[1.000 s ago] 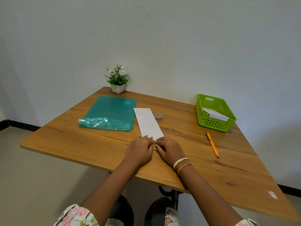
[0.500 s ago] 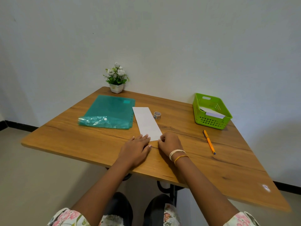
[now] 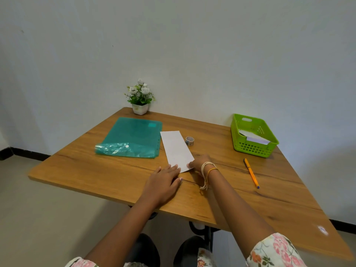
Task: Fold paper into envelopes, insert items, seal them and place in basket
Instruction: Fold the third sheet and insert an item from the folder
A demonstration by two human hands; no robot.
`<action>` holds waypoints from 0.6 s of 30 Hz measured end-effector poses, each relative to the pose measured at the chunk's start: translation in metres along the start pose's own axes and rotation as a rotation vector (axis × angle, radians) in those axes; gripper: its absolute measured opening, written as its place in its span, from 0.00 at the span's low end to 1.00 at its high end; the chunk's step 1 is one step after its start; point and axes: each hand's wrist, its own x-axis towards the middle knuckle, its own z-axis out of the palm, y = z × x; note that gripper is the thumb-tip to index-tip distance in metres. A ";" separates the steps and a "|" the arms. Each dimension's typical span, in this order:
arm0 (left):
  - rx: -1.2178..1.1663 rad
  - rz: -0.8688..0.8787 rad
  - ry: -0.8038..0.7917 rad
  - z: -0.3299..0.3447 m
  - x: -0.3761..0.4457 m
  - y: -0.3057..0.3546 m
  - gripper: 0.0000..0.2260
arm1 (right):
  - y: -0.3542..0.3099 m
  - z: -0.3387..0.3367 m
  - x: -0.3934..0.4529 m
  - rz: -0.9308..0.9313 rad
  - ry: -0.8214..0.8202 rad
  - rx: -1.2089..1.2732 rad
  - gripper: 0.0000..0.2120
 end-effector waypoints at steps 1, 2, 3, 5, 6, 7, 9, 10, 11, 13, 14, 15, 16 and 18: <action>-0.012 -0.002 0.006 0.000 0.000 0.000 0.22 | 0.001 0.002 0.000 -0.012 0.016 -0.007 0.28; -0.024 -0.003 0.014 0.000 0.000 0.000 0.22 | 0.003 0.003 0.000 -0.027 0.026 -0.009 0.25; -0.034 -0.005 0.022 0.000 0.000 0.000 0.22 | 0.005 0.004 0.000 -0.052 0.032 -0.001 0.21; -0.057 -0.011 0.044 -0.001 -0.001 -0.001 0.22 | 0.010 0.002 0.002 -0.088 0.053 0.058 0.13; -0.081 -0.014 0.057 -0.001 -0.001 0.000 0.21 | 0.013 -0.001 0.000 -0.101 0.078 0.092 0.10; -0.117 -0.023 0.074 -0.002 -0.001 -0.001 0.20 | 0.016 -0.006 0.001 -0.123 0.116 0.104 0.08; -0.243 -0.060 0.121 -0.003 0.000 -0.003 0.18 | 0.024 -0.017 0.000 -0.181 0.185 0.071 0.06; -0.330 -0.088 0.149 -0.004 0.002 -0.005 0.17 | 0.028 -0.024 0.001 -0.208 0.199 0.057 0.07; -0.426 -0.119 0.171 -0.005 0.005 -0.007 0.17 | 0.033 -0.031 0.002 -0.239 0.209 0.044 0.07; -0.656 -0.201 0.202 -0.010 0.015 -0.010 0.17 | 0.042 -0.046 0.002 -0.302 0.224 0.002 0.09; -0.798 -0.257 0.207 -0.015 0.021 -0.010 0.17 | 0.046 -0.053 0.002 -0.341 0.243 -0.017 0.10; -0.957 -0.327 0.197 -0.020 0.028 -0.010 0.18 | 0.050 -0.061 -0.001 -0.387 0.266 -0.026 0.09; -1.134 -0.407 0.172 -0.027 0.036 -0.010 0.20 | 0.052 -0.068 -0.004 -0.442 0.292 -0.032 0.07; -1.517 -0.533 0.086 -0.041 0.050 -0.014 0.23 | 0.057 -0.081 -0.010 -0.558 0.360 -0.039 0.02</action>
